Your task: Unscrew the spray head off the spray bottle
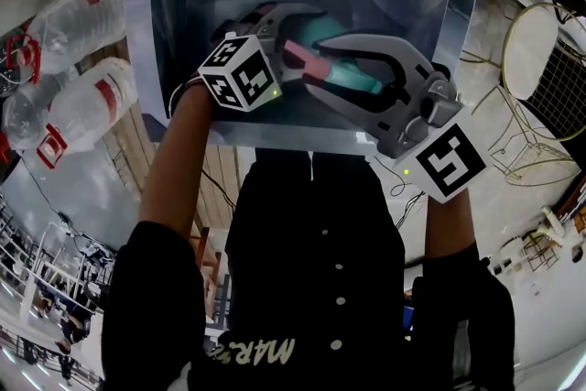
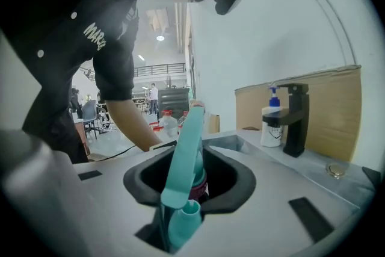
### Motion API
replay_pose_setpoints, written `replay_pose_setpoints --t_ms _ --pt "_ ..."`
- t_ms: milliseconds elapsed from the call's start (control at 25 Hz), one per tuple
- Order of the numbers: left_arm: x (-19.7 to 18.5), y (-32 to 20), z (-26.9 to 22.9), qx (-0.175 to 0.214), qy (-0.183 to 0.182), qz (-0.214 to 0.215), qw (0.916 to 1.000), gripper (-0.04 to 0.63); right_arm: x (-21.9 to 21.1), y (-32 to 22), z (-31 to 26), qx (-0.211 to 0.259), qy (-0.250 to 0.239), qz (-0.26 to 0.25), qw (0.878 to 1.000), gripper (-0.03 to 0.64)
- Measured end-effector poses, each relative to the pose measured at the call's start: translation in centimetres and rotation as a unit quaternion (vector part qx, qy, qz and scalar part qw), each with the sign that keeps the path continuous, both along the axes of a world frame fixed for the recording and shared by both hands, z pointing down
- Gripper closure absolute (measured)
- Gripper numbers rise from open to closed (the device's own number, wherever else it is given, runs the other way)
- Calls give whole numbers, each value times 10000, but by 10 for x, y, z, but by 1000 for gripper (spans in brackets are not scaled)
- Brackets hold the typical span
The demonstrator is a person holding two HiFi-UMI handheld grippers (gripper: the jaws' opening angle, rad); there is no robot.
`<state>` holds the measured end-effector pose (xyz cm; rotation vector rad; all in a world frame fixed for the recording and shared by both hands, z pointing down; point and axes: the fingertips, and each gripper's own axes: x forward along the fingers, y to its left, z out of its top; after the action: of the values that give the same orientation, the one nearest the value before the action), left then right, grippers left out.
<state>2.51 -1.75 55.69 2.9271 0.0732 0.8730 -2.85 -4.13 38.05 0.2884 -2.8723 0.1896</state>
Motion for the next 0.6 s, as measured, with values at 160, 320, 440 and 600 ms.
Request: replay_pose_setpoints --t_ms 160,320,440,600 --pt "1 0 1 -4 3 -37 10000 204 3 -1 -16 79 -203 111 9997 476" --pt "1 1 1 -35 -10 -48 10000 206 8 -5 -37 49 -544 337 9979 476" --pt "-1 1 0 -79 11 -88 9999 204 12 -8 -52 52 -771 444 9960 476" --pt "-1 2 0 -108 13 -106 9999 204 17 -8 -62 84 -861 554 9947 476"
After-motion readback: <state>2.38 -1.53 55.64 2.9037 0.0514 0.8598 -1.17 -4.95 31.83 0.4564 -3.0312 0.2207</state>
